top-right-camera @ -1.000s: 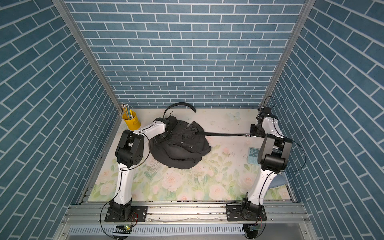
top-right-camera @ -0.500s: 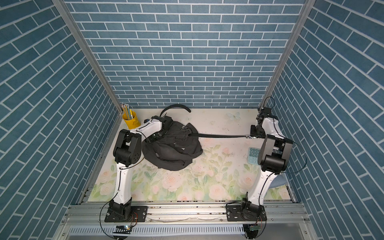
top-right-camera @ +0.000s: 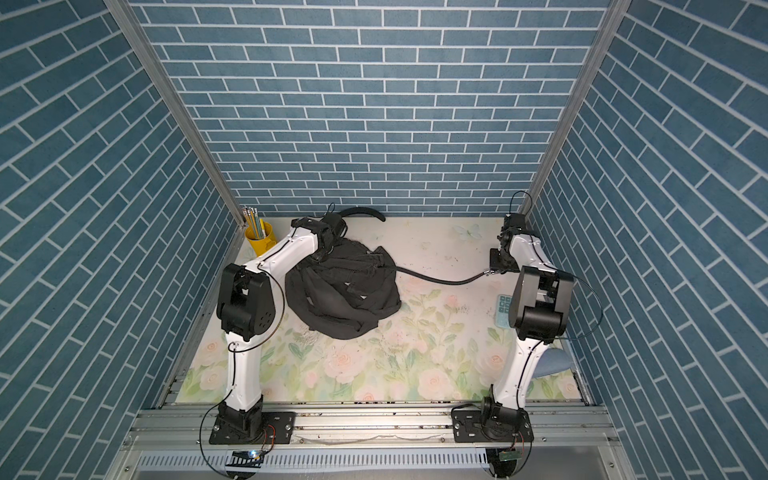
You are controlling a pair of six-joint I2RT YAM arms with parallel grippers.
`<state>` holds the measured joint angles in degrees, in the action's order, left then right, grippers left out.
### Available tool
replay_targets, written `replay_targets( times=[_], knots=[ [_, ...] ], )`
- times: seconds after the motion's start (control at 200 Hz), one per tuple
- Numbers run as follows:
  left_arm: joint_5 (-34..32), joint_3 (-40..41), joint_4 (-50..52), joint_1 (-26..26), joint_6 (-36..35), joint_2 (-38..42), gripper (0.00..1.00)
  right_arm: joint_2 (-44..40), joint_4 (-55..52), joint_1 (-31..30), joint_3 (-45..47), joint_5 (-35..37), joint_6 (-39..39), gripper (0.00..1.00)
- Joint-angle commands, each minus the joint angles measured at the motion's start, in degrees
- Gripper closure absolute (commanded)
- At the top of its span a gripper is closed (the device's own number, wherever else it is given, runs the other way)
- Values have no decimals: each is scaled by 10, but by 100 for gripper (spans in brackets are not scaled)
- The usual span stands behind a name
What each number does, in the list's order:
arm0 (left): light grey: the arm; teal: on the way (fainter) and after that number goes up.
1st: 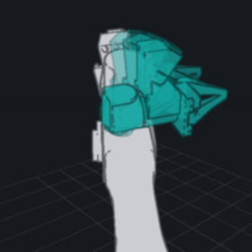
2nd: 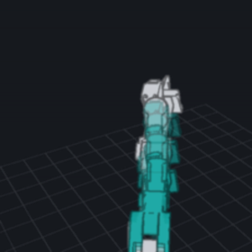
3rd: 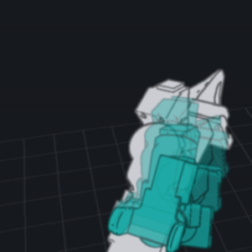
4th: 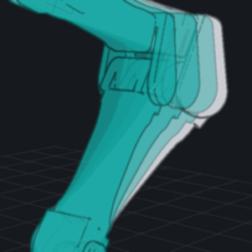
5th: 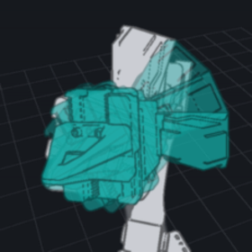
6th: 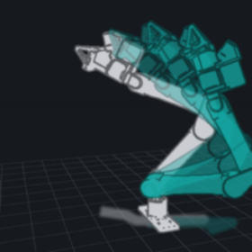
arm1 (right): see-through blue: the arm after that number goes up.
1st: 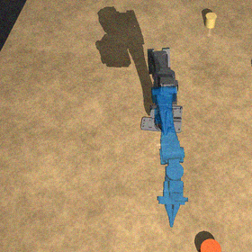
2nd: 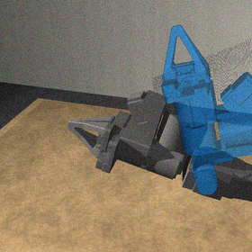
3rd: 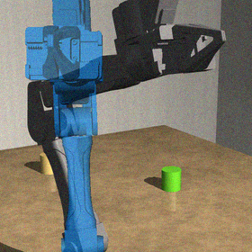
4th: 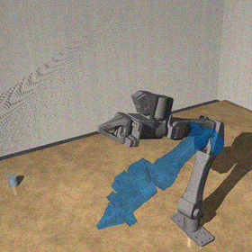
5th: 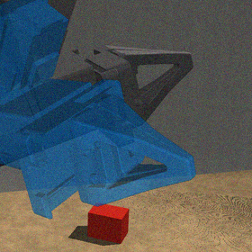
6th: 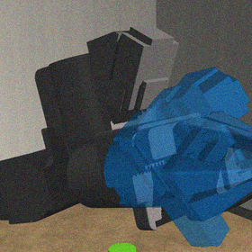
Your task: Remove the belt from the trousers
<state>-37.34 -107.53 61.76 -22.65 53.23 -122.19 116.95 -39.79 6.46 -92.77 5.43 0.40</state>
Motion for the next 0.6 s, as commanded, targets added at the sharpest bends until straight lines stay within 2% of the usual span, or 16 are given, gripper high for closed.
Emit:
replay_targets(
  times=[0.0, 0.315, 0.49, 0.535, 0.595],
  knots=[
    [2, 23, -7, -5, -19, 20, 41, 34, 23, -9, -1, -8, -19, 100],
    [34, 118, -51, -6, -13, 67, 41, 113, 19, -9, -48, -23, -4, 100],
    [96, 158, -109, -8, -40, 95, 41, 142, 27, -8, -57, -25, 6, 100],
    [124, 172, -137, -10, -58, 106, 41, 142, 35, -7, -55, -31, 10, 92],
    [159, 194, -173, -12, -78, 123, 40, 144, 40, -3, -59, -43, 14, 88]
  ],
)
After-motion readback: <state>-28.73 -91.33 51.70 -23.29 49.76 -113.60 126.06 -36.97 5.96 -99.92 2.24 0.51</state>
